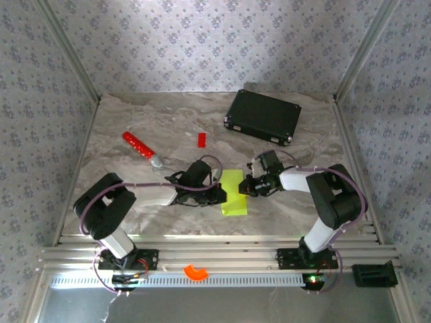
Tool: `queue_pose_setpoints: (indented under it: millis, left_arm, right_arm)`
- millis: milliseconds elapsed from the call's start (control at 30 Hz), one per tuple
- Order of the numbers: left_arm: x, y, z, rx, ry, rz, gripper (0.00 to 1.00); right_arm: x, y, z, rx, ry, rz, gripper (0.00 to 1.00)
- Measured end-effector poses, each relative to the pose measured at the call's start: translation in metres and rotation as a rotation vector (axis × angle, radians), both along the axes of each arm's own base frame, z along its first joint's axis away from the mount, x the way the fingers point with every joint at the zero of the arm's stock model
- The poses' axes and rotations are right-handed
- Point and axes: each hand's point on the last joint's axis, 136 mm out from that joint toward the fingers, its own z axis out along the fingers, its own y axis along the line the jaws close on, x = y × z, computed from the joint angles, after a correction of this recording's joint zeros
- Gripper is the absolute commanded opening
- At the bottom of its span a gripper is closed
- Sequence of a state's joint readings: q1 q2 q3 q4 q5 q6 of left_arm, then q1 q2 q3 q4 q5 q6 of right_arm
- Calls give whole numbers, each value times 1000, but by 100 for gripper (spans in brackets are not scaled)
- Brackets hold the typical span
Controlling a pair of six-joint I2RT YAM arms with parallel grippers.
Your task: Fold a paper plane with a square sheet of paper (pick it up from the middle)
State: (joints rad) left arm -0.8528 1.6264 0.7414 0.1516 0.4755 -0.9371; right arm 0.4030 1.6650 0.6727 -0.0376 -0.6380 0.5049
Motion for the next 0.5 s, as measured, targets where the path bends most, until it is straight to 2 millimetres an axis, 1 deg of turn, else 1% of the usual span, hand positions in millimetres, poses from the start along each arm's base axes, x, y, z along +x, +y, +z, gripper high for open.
queue_pose_setpoints:
  millis: [133,233,333,500]
  left_arm:
    - [1,-1,2,-11,7,2,0]
    - [4,-7,0,-18,21,-2,0]
    - [4,-10,-4,-21,36,-7,0]
    - [-1,-9,-14,-21,64,-19,0]
  right_arm:
    - [0,0,0,0,0,0,0]
    - [0,0,0,0,0,0,0]
    - [0,0,0,0,0,0,0]
    - [0,0,0,0,1,0,0]
